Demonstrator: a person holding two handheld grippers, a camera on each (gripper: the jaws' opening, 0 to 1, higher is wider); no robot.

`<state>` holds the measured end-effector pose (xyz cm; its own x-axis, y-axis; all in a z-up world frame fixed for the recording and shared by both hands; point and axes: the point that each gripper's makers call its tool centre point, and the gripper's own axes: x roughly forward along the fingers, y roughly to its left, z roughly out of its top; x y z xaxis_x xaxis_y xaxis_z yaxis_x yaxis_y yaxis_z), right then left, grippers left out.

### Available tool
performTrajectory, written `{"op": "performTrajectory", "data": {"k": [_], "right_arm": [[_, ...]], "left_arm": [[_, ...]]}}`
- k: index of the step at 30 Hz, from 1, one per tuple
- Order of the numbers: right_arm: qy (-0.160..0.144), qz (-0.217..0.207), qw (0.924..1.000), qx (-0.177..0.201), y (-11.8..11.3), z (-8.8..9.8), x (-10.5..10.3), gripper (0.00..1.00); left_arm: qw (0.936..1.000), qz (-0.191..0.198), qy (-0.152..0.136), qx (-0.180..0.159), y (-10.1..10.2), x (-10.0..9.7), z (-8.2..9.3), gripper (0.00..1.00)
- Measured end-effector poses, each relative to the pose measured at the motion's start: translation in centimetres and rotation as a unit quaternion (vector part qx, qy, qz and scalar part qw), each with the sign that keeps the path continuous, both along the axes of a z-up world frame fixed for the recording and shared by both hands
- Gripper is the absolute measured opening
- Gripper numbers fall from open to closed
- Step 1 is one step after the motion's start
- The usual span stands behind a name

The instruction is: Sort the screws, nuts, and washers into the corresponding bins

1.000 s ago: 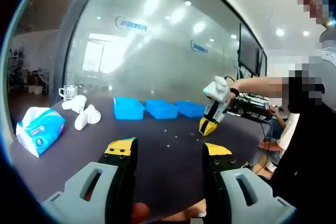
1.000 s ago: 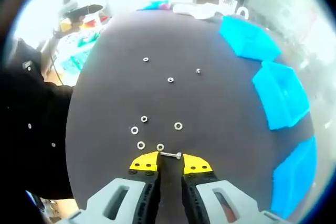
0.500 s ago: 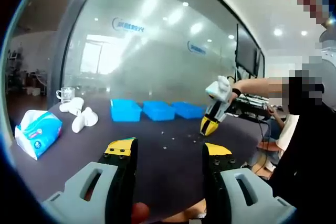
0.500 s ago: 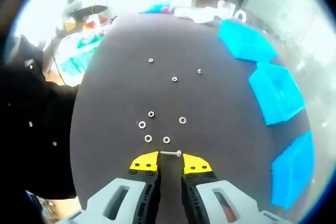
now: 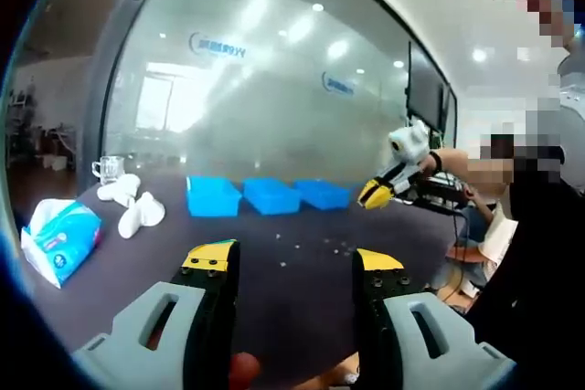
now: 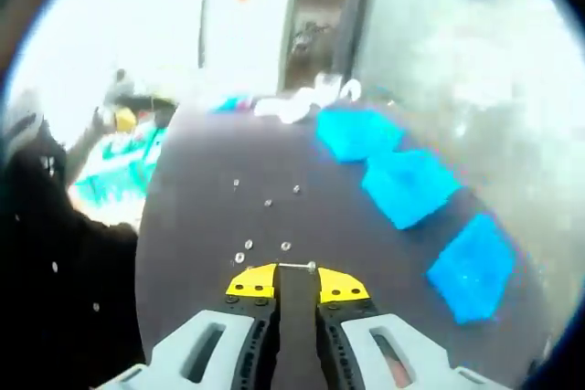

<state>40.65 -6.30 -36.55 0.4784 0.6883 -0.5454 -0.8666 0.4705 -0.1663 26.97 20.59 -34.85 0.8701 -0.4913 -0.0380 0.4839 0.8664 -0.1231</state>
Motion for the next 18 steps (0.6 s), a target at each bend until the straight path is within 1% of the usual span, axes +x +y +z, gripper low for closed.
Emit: {"op": "performTrajectory", "data": {"k": [2,3,4,5,6,7,9,10,11,13,14,15,17,18], "right_arm": [[-0.026,-0.024,0.9989,0.031,-0.7,1.1,0.1,0.11],[-0.041,-0.045,0.9971,0.047,-1.2,1.7,0.1,0.11],[-0.065,-0.06,0.9947,0.052,-1.9,2.3,0.3,0.11],[-0.089,-0.077,0.9914,0.058,-2.5,2.9,0.5,0.11],[-0.104,-0.096,0.9873,0.072,-3.0,3.4,0.5,0.11],[-0.119,-0.117,0.9815,0.093,-3.5,4.1,0.5,0.11],[-0.141,-0.148,0.9711,0.123,-4.5,5.0,0.0,0.11],[-0.151,-0.156,0.9679,0.127,-4.8,5.1,-0.2,0.11],[-0.164,-0.171,0.9627,0.131,-5.3,5.2,-0.4,0.11],[-0.172,-0.179,0.96,0.13,-5.5,4.9,-1.1,0.11],[-0.184,-0.188,0.9555,0.133,-5.7,5.0,-1.3,0.11],[-0.189,-0.198,0.9514,0.14,-5.9,5.1,-1.5,0.11],[-0.199,-0.211,0.9457,0.148,-6.2,5.2,-2.0,0.11],[-0.207,-0.22,0.9412,0.152,-6.5,5.4,-2.1,0.11]], "left_arm": [[1.0,-0.004,-0.002,0.002,-0.4,0.1,0.1,0.48],[1.0,-0.005,-0.002,0.002,-0.5,0.1,0.2,0.48],[1.0,-0.007,-0.002,0.002,-0.6,0.1,0.3,0.48],[1.0,-0.009,-0.003,0.002,-0.8,0.1,0.3,0.48],[0.9999,-0.01,-0.004,0.003,-0.8,0.1,0.4,0.48],[0.9999,-0.01,-0.004,0.004,-0.9,0.1,0.4,0.48],[0.9999,-0.012,-0.005,0.005,-1.1,0.1,0.5,0.48],[0.9999,-0.012,-0.006,0.005,-1.1,0.1,0.6,0.48],[0.9999,-0.013,-0.006,0.005,-1.2,0.1,0.7,0.48],[0.9999,-0.014,-0.007,0.006,-1.3,0.1,0.8,0.48],[0.9998,-0.015,-0.007,0.007,-1.4,0.1,0.8,0.48],[0.9998,-0.017,-0.007,0.008,-1.5,0.0,0.8,0.48],[0.9998,-0.018,-0.007,0.01,-1.6,0.0,0.9,0.48],[0.9997,-0.019,-0.007,0.01,-1.7,-0.1,0.9,0.48]]}}
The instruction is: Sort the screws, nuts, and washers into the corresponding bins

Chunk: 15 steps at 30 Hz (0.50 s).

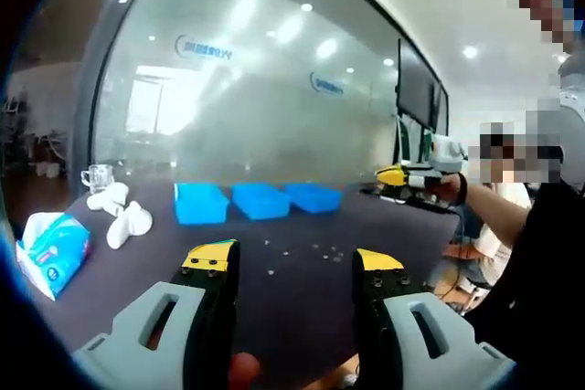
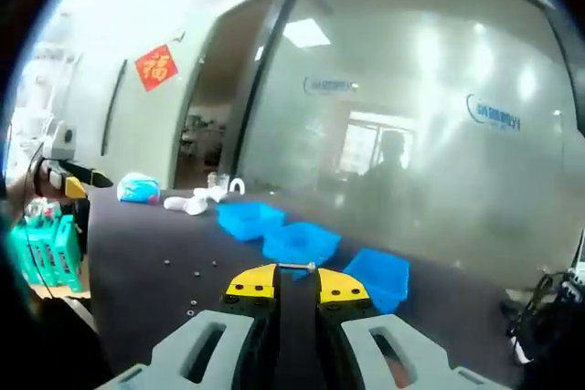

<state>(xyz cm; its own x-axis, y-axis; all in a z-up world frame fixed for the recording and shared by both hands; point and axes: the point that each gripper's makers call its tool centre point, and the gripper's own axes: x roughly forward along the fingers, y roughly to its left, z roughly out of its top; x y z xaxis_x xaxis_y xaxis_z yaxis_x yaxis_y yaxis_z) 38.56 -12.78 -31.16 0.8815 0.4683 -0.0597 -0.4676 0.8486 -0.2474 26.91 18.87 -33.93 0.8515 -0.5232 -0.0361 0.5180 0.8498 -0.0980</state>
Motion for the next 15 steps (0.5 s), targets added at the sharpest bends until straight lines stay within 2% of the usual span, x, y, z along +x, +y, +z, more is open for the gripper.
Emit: {"op": "performTrajectory", "data": {"k": [7,15], "right_arm": [[-0.035,-0.043,0.9983,0.016,-1.3,1.1,0.3,0.11],[-0.038,-0.08,0.9955,0.034,-2.9,1.5,3.7,0.11]], "left_arm": [[1.0,-0.005,0.0,0.002,-0.4,-0.1,0.1,0.48],[1.0,-0.005,-0.001,0.0,-0.4,-0.1,0.0,0.48]]}}
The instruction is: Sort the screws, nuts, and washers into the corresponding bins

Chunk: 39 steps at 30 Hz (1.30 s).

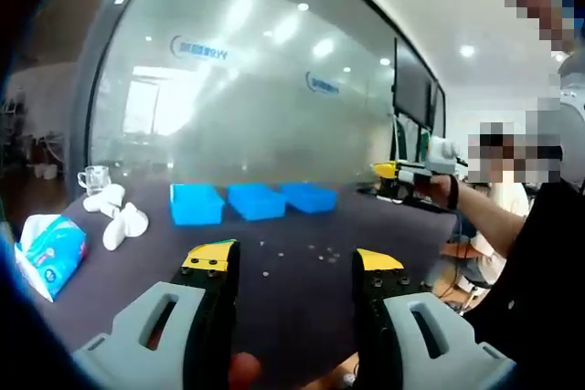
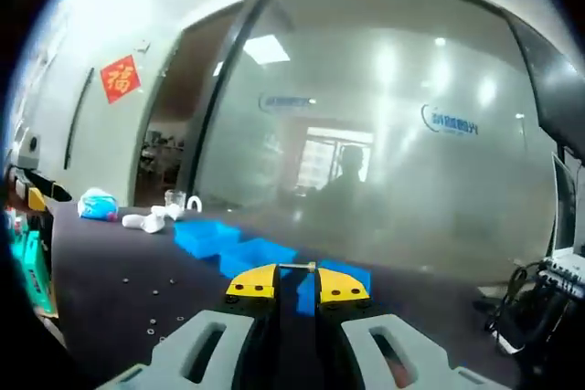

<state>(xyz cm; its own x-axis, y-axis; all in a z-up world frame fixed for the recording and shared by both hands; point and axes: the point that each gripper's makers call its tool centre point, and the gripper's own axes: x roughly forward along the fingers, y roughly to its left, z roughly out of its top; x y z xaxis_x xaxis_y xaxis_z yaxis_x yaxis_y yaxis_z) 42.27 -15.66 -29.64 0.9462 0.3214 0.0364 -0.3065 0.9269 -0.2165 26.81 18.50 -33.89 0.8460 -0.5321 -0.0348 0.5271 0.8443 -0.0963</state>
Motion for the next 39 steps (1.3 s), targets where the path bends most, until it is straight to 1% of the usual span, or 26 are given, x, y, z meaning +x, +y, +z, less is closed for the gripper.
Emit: {"op": "performTrajectory", "data": {"k": [4,6,10,13,14,17,19,22,23,26,28,31,33,35,37,39], "right_arm": [[-0.005,-0.012,0.9999,0.006,-0.2,0.3,2.5,0.11],[0.003,-0.014,0.9998,0.013,-0.2,0.2,3.6,0.11],[0.013,-0.033,0.9991,0.023,-0.5,-0.1,7.1,0.11],[0.025,-0.052,0.9975,0.042,-0.8,-0.6,9.6,0.11],[0.025,-0.057,0.9971,0.045,-0.8,-0.8,10.4,0.11],[0.031,-0.067,0.9964,0.042,-0.8,-1.3,12.2,0.11],[0.03,-0.066,0.9959,0.053,-0.6,-1.2,13.3,0.11],[0.03,-0.075,0.9953,0.053,-0.5,-1.0,14.9,0.11],[0.035,-0.077,0.9952,0.05,-0.3,-1.1,15.6,0.11],[0.041,-0.08,0.9952,0.039,0.1,-1.2,17.1,0.11],[0.045,-0.082,0.995,0.037,0.2,-1.3,17.7,0.11],[0.044,-0.085,0.9949,0.033,0.4,-1.1,18.6,0.11],[0.049,-0.084,0.9949,0.026,0.6,-1.4,19.3,0.11],[0.053,-0.084,0.995,0.016,0.7,-1.6,19.7,0.11],[0.059,-0.085,0.9944,0.022,0.5,-2.0,19.9,0.12],[0.061,-0.091,0.9938,0.02,0.3,-2.3,19.9,0.2]], "left_arm": [[1.0,0.001,0.001,-0.002,0.1,0.0,-0.1,0.48],[1.0,0.002,0.001,-0.003,0.2,0.0,-0.2,0.48],[1.0,0.004,0.003,-0.006,0.4,0.0,-0.4,0.48],[0.9999,0.007,0.002,-0.008,0.7,0.0,-0.4,0.48],[0.9999,0.009,0.002,-0.008,0.8,0.0,-0.4,0.48],[0.9999,0.012,0.003,-0.011,1.0,0.0,-0.5,0.48],[0.9998,0.014,0.005,-0.012,1.1,0.0,-0.7,0.48],[0.9998,0.016,0.006,-0.013,1.2,0.0,-0.7,0.48],[0.9997,0.017,0.006,-0.014,1.3,0.0,-0.7,0.48],[0.9997,0.019,0.005,-0.015,1.4,0.0,-0.6,0.48],[0.9997,0.019,0.004,-0.014,1.4,0.0,-0.5,0.48],[0.9997,0.02,0.002,-0.014,1.5,-0.1,-0.3,0.48],[0.9996,0.023,0.001,-0.014,1.7,-0.2,-0.3,0.48],[0.9996,0.024,0.0,-0.014,1.9,-0.2,-0.2,0.48],[0.9996,0.026,-0.001,-0.013,2.0,-0.4,-0.1,0.48],[0.9995,0.027,-0.002,-0.014,2.1,-0.5,-0.1,0.48]]}}
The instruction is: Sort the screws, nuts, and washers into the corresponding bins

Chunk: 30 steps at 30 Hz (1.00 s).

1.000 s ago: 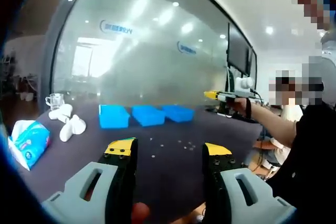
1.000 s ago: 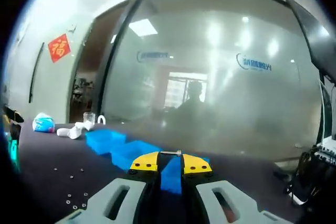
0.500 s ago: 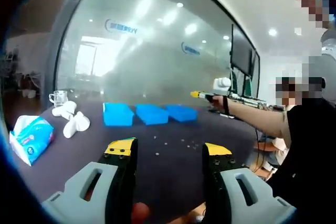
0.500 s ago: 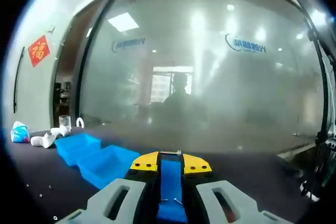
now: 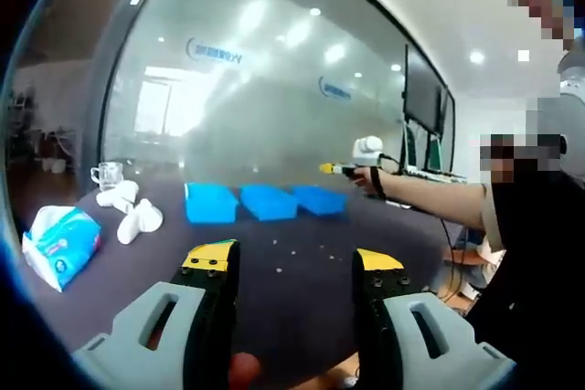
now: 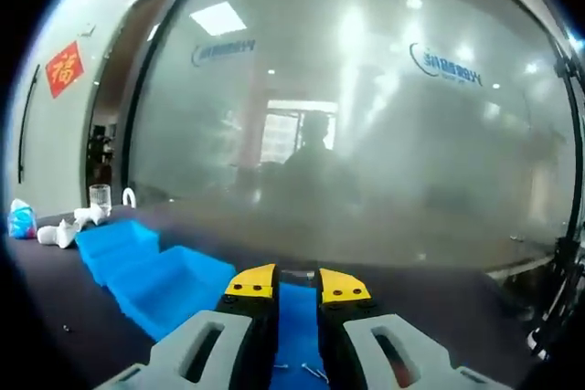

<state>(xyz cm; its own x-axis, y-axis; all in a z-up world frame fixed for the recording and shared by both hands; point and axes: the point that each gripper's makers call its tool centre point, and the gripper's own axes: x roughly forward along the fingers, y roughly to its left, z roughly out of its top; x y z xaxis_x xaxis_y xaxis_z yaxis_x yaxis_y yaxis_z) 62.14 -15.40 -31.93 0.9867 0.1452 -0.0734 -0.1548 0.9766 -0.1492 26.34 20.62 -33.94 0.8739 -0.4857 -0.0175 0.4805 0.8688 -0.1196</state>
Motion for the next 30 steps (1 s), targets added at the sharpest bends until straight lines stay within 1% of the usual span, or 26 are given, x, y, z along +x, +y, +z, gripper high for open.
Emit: {"op": "performTrajectory", "data": {"k": [2,5,8,9,10,11,12,14,16,19,21,25,29,30], "right_arm": [[0.001,-0.002,1.0,0.002,-0.1,-0.2,-0.2,0.29],[-0.002,0.002,1.0,0.004,-0.1,-0.2,-0.7,0.3],[-0.001,0.01,0.9998,0.019,-0.2,-0.3,-1.7,0.3],[-0.004,0.017,0.9994,0.029,-0.1,-0.3,-2.4,0.3],[-0.016,0.028,0.9981,0.052,0.1,0.1,-3.0,0.3],[-0.016,0.038,0.997,0.065,0.3,0.1,-3.7,0.3],[-0.007,0.042,0.9971,0.063,0.1,-0.3,-4.5,0.3],[-0.013,0.046,0.997,0.06,-0.1,-0.3,-6.1,0.3],[-0.01,0.058,0.9964,0.061,-0.1,-0.5,-7.5,0.3],[-0.016,0.066,0.9962,0.055,-0.6,-0.8,-10.1,0.3],[-0.021,0.079,0.9947,0.062,-0.7,-1.0,-12.2,0.3],[-0.019,0.088,0.9944,0.056,-1.0,-1.7,-15.6,0.3],[-0.022,0.094,0.9938,0.055,-1.2,-1.9,-18.6,0.3],[-0.026,0.096,0.9935,0.057,-1.3,-1.9,-19.7,0.3]], "left_arm": [[1.0,0.002,0.001,0.0,0.1,0.0,0.0,0.48],[1.0,0.002,0.0,0.002,0.1,-0.1,0.0,0.48],[1.0,0.002,-0.001,0.002,0.1,-0.2,0.1,0.48],[1.0,0.003,-0.002,0.002,0.2,-0.2,0.1,0.48],[1.0,0.003,-0.002,0.002,0.2,-0.2,0.2,0.48],[1.0,0.004,-0.003,0.002,0.3,-0.2,0.2,0.48],[1.0,0.005,-0.003,0.0,0.4,-0.2,0.2,0.48],[1.0,0.007,-0.003,-0.001,0.6,-0.2,0.2,0.48],[1.0,0.007,-0.002,-0.001,0.6,-0.1,0.1,0.48],[1.0,0.005,-0.002,0.001,0.5,-0.1,0.1,0.48],[1.0,0.003,-0.003,0.003,0.5,0.0,0.1,0.48],[1.0,0.001,-0.003,0.006,0.3,0.3,0.1,0.48],[0.9999,-0.006,-0.005,0.01,-0.1,0.5,0.1,0.48],[0.9999,-0.007,-0.005,0.011,-0.2,0.6,0.1,0.48]]}}
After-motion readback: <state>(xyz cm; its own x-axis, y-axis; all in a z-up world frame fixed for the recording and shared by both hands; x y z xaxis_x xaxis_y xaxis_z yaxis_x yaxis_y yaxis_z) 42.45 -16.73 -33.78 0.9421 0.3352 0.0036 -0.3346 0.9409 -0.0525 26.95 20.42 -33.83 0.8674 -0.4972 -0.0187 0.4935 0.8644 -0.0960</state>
